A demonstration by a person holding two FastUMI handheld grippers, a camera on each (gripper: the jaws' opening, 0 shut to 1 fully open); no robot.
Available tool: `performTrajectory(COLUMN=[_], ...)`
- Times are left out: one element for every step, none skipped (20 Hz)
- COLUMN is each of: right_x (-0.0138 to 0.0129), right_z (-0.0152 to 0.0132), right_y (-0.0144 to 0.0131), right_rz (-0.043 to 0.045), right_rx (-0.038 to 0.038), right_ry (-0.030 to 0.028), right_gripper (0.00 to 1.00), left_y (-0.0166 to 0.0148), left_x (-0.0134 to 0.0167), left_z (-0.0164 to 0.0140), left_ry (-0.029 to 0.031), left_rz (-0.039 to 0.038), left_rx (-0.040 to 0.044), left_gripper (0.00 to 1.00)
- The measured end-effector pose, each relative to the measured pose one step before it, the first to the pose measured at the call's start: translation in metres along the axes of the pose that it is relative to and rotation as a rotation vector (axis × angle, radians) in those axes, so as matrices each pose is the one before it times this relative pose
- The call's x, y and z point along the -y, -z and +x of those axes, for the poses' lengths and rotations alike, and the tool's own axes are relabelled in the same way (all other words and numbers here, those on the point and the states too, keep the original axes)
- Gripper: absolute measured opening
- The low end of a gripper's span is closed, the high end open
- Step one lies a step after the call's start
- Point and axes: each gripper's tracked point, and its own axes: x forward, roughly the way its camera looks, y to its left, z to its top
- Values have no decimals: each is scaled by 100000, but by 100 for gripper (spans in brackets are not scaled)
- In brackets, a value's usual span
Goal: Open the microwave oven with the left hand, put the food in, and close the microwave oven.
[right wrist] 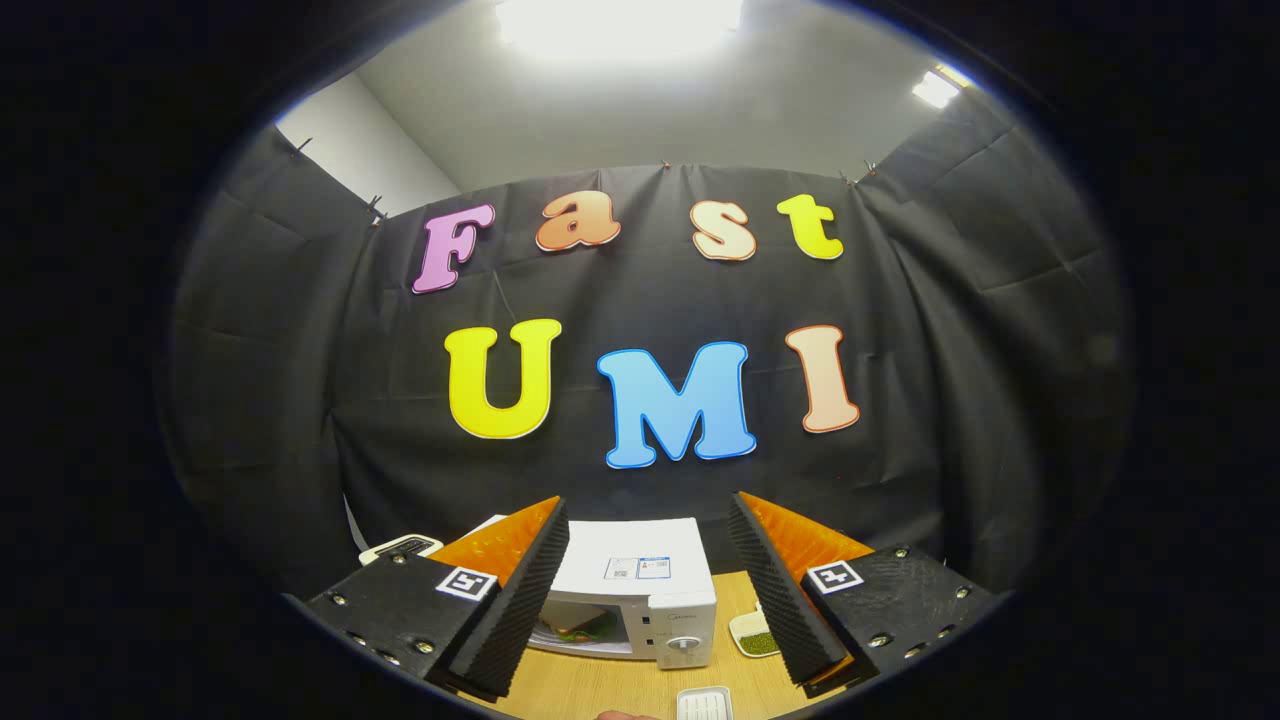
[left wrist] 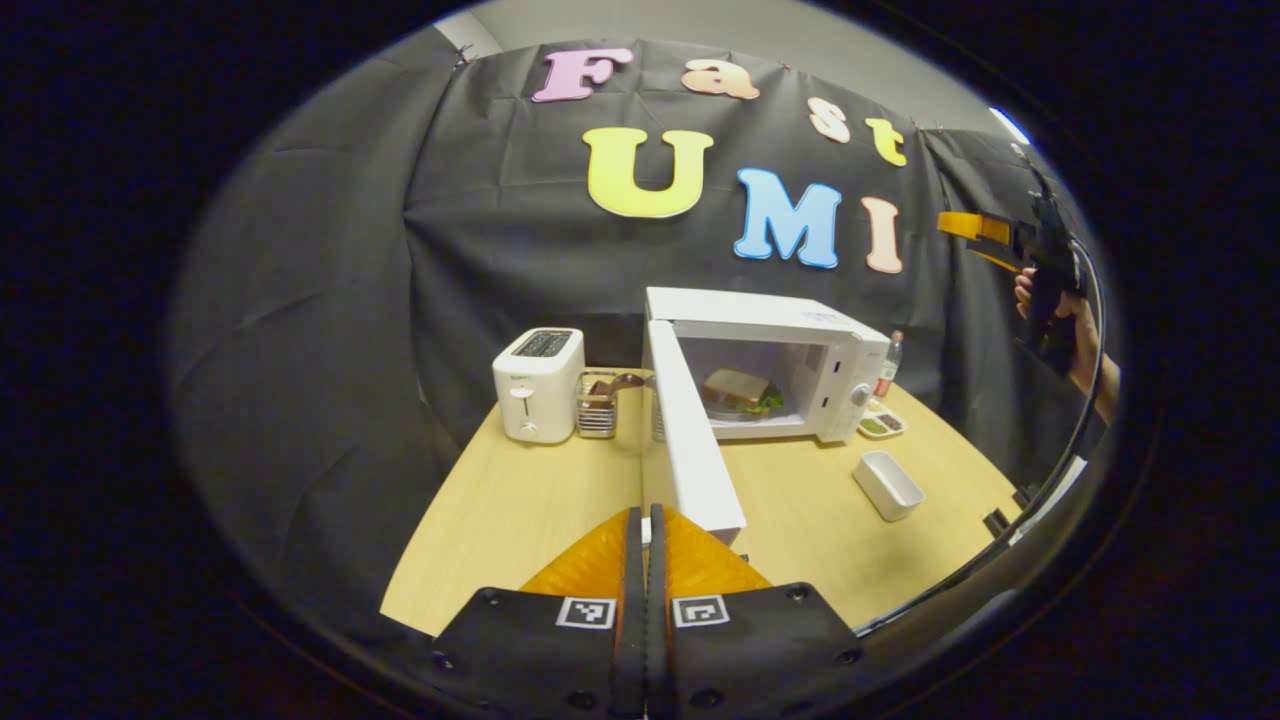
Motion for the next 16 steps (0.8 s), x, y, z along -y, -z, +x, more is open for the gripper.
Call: performTrajectory(right_x=[78,96,166,259,383,336,179,411,401,420,348,497,317,383,537,229], right_z=[-100,-30,-104,-100,-665,-16,505,-19,-127,-115,31,56,-62,-44,40,107], right_y=[5,11,88,76,-480,68,530,3,17,-84,-174,-321,-288,-314,-244,-245], right_rz=[121,71,-103,47,253,92,-324,-407,-401,-336,-258,-228,-214,-603,-439,85], right_rx=[215,-15,-202,-268,-67,-146,-218,-110,50,172,418,656,964,934,832,530], right_ry=[321,251,459,648,516,478,558,578,490,456,309,189,-57,520,367,-410], right_gripper=[97,97,97,97,97,97,97,97,97,97,97,97,97,97,97,97], left_y=[44,133,-66,114,250,-35,-112,-110,-145,33,-335,-260,-2,-185,-203,-321], left_x=[1342,1148,1360,1271,998,964,838,654,616,417,472,508,518,615,585,485], left_z=[318,404,415,396,300,451,437,443,547,410,654,543,539,634,528,670], left_ry=[2501,2213,2710,2718,2524,2437,1958,1504,1431,1174,897,1024,1238,1206,757,787], left_rz=[-294,-59,394,296,292,383,653,506,302,104,-85,-294,-424,-494,-648,-369], left_rx=[-666,-227,-217,-681,-811,-647,-334,-304,-162,-241,20,-36,-192,-347,-114,108], left_gripper=[7,7,7,7,7,7,7,7,7,7,7,7,7,7,7,7])
